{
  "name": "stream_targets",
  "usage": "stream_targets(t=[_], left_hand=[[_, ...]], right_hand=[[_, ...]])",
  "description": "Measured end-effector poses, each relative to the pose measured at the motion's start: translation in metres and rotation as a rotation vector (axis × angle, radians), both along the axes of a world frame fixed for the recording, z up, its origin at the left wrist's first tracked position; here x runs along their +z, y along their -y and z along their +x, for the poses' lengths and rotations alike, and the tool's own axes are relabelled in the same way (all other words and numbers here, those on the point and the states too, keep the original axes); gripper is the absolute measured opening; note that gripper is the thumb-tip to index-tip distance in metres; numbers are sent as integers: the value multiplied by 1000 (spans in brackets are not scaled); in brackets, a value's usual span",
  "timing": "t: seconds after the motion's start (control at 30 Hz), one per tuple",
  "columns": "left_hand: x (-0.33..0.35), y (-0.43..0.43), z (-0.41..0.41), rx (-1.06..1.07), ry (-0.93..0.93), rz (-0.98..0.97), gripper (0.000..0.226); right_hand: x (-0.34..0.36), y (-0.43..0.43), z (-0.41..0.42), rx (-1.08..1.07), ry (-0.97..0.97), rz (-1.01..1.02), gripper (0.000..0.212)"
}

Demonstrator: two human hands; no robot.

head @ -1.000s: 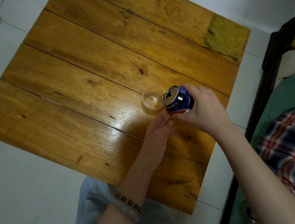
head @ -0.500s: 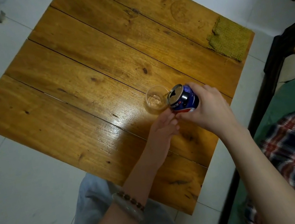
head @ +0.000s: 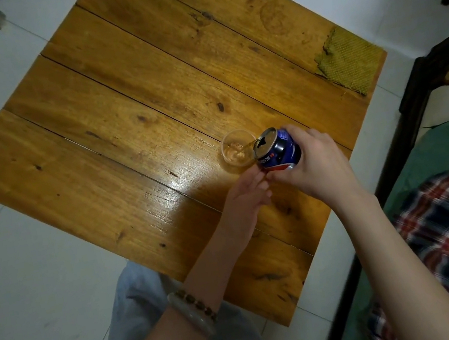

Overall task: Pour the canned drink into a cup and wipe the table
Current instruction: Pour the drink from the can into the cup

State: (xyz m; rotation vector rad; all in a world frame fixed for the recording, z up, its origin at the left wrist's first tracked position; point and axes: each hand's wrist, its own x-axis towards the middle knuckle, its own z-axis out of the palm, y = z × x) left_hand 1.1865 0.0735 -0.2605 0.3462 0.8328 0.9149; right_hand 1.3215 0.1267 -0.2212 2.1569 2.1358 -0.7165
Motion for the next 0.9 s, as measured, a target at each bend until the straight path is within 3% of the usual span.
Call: stream_targets(t=[0.9], left_hand=[[8,0,3,1,32,-7,43]], right_hand=[[6,0,4,2,26,-4,80]])
